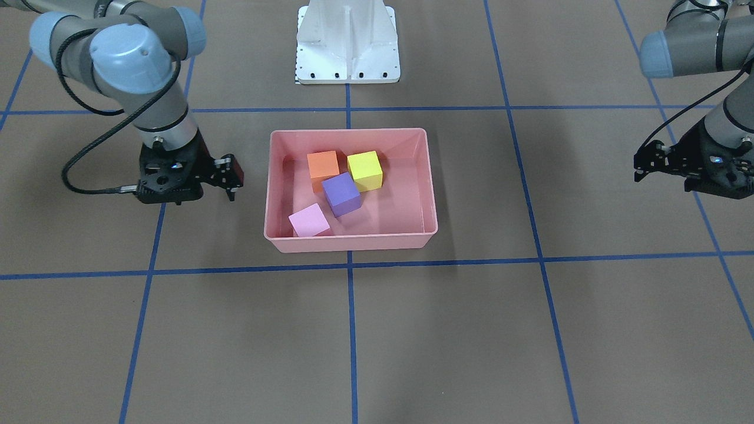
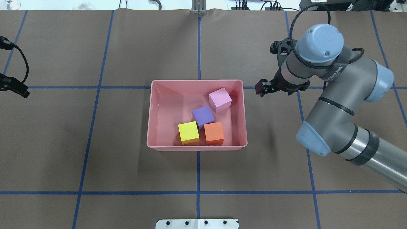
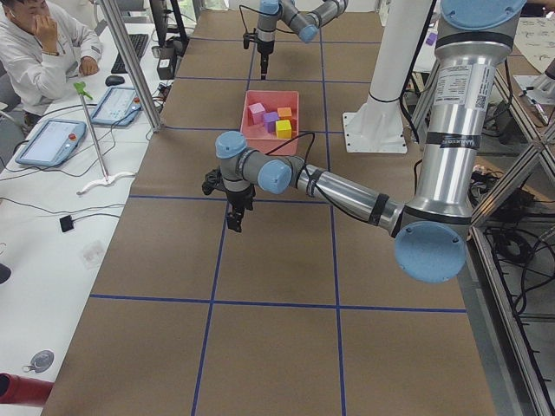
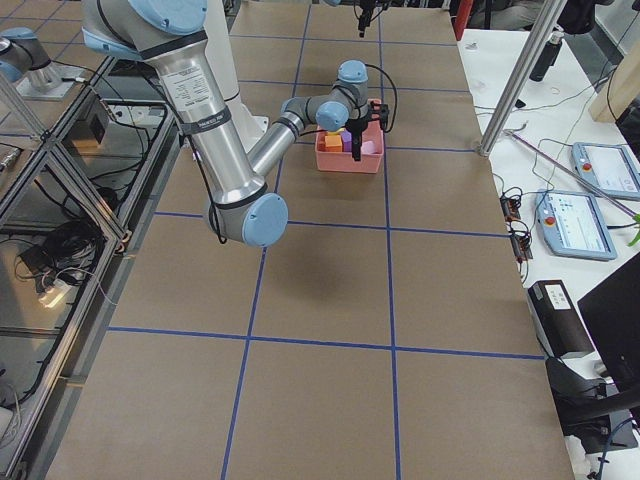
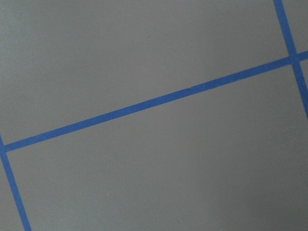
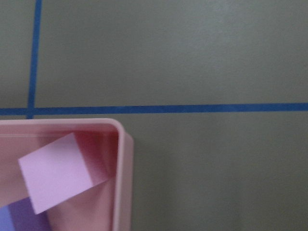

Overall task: Place blocks into pink bin with both arms
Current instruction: 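Release the pink cube and withdraw the right arm out of view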

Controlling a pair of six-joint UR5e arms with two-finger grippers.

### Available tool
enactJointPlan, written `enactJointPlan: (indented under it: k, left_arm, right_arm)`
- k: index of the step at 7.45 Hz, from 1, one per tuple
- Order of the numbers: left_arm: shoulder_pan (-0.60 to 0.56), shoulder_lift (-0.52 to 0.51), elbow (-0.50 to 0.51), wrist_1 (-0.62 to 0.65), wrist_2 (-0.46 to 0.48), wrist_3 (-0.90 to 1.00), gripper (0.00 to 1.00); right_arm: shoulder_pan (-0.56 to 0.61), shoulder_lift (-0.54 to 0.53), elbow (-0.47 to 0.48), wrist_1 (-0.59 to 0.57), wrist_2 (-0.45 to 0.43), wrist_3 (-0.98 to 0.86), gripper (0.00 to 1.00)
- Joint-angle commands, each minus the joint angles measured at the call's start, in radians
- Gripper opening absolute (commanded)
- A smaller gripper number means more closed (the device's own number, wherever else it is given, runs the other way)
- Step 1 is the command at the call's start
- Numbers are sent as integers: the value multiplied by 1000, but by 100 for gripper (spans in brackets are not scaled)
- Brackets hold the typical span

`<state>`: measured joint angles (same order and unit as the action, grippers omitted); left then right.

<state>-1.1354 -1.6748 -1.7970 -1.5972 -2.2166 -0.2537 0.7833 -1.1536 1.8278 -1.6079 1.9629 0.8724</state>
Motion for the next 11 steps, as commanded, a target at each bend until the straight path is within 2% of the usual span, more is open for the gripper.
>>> enactJointPlan:
  k: [1,3,4,5,6,8,10,11]
  left_arm:
    - [-9,7,4,-1,0,11,100]
    - [-82,77,24,0,9,16,100]
    - [-158,87,21,0,3,19,100]
    - [-241,124,16,0,-18,116,100]
    - [-316,139,21,12,-37,227,100]
    - [-394,216,15,3,-102,245,100]
    - [-399,251,10,3,-106,392,100]
    - [-399,268,2,8,-107,412,100]
  right_arm:
    - [143,-139,2,-1,97,-282,100]
    - [264,-308,-17,142,141,-482,100]
    - [301,-360,-34,178,178,-527,100]
    - [330,-414,-41,193,191,-586,100]
    - [370,-449,-42,206,206,-643,100]
    - [495,-483,-82,207,264,-683,100]
    - [611,-506,-137,207,351,-875,100]
    - [632,-520,-140,207,364,-881,100]
